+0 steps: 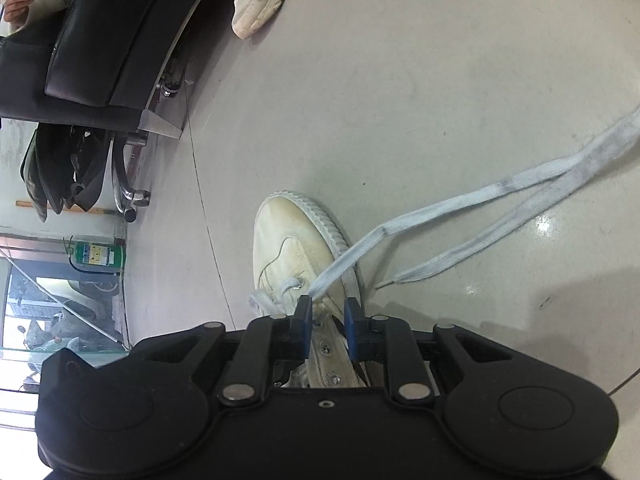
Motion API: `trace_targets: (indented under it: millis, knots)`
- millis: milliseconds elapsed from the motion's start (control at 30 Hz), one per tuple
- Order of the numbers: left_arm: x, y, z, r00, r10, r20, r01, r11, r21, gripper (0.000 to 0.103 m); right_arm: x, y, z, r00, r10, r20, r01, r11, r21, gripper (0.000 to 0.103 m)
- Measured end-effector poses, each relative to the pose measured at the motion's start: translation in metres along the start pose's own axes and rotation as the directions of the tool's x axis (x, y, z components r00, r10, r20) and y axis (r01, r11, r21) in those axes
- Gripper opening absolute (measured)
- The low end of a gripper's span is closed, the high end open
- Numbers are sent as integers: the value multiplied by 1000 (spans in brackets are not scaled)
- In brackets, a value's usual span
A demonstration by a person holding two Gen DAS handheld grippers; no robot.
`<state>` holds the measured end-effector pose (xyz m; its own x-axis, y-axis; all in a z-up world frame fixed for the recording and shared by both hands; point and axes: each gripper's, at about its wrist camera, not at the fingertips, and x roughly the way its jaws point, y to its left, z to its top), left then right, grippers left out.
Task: Lace up shoes with both hands
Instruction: 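Pull the lace through the eyelet with the right gripper and lift away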
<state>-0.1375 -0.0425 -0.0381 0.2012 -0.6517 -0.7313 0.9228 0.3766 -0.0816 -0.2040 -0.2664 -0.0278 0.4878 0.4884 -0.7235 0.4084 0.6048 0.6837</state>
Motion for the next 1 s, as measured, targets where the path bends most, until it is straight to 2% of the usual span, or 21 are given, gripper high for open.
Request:
trace_targets:
  millis: [67, 233, 267, 300, 400, 433, 500, 600, 667, 700, 733, 767, 800, 833, 867, 900, 933, 967, 1000]
  knots:
    - [-1, -3, -1, 1000, 14, 6, -14, 1000, 10, 3, 3, 1, -1, 1000, 8, -3, -8, 1000, 2, 8]
    - [-1, -10, -4, 998, 58, 38, -59, 998, 17, 4, 5, -10, -2, 999, 43, 5, -43, 996, 77, 2]
    - [-3, -12, -4, 996, 77, 46, -78, 997, 24, 6, 3, -10, -3, 999, 41, 12, -41, 997, 62, 2]
    - [-4, -15, -5, 994, 96, 54, -98, 995, 31, 10, 2, -5, -4, 999, 29, 20, -29, 999, 18, 2]
    - [-10, -21, -6, 989, 138, 60, -140, 989, 36, 11, -2, 17, -12, 999, -20, 33, 25, 985, -169, 2]
    - [-16, -24, -7, 985, 161, 65, -164, 986, 39, 11, -3, 29, -15, 998, -54, 45, 64, 961, -268, 2]
    - [-25, -29, -10, 988, 141, 65, -143, 990, 14, 11, -3, 46, -21, 990, -114, 83, 139, 892, -430, 2]
    - [-28, -34, -15, 995, 90, 39, -89, 996, -21, 11, -3, 69, -35, 964, -201, 172, 264, 705, -658, 2]
    - [-18, -38, -24, 995, 100, -7, -100, 995, -25, 10, -1, 79, -48, 928, -264, 263, 365, 508, -780, 0]
    - [-17, -38, -25, 995, 102, -10, -103, 994, -26, 10, -1, 80, -52, 913, -281, 297, 396, 427, -813, 0]
    - [-16, -36, -27, 995, 96, -4, -96, 994, -49, 10, -2, 80, -56, 892, -302, 336, 428, 327, -842, 0]
    - [-15, -34, -29, 996, 90, 3, -89, 993, -74, 10, -6, 79, -55, 880, -319, 353, 442, 277, -853, 0]
    - [-15, -34, -29, 996, 87, 2, -87, 993, -81, 10, -10, 78, -53, 875, -332, 352, 446, 269, -854, 0]
    - [-15, -32, -28, 997, 83, -1, -83, 992, -98, 10, -16, 75, -43, 880, -352, 319, 435, 330, -837, 0]
    - [-14, -32, -27, 996, 84, -3, -84, 992, -94, 10, -25, 72, -29, 904, -335, 265, 404, 468, -786, 0]
    - [-14, -32, -27, 996, 84, -4, -84, 993, -88, 10, -32, 68, -20, 927, -302, 223, 365, 582, -727, 4]
    - [-14, -32, -27, 996, 84, -6, -84, 993, -82, 10, -39, 60, -7, 959, -238, 156, 283, 743, -606, 5]
    - [-14, -31, -26, 997, 83, -7, -83, 993, -82, 9, -43, 50, 1, 981, -163, 109, 196, 859, -474, 5]
    - [-16, -31, -27, 997, 81, -9, -81, 993, -84, 9, -42, 44, 4, 989, -123, 87, 148, 905, -398, 9]
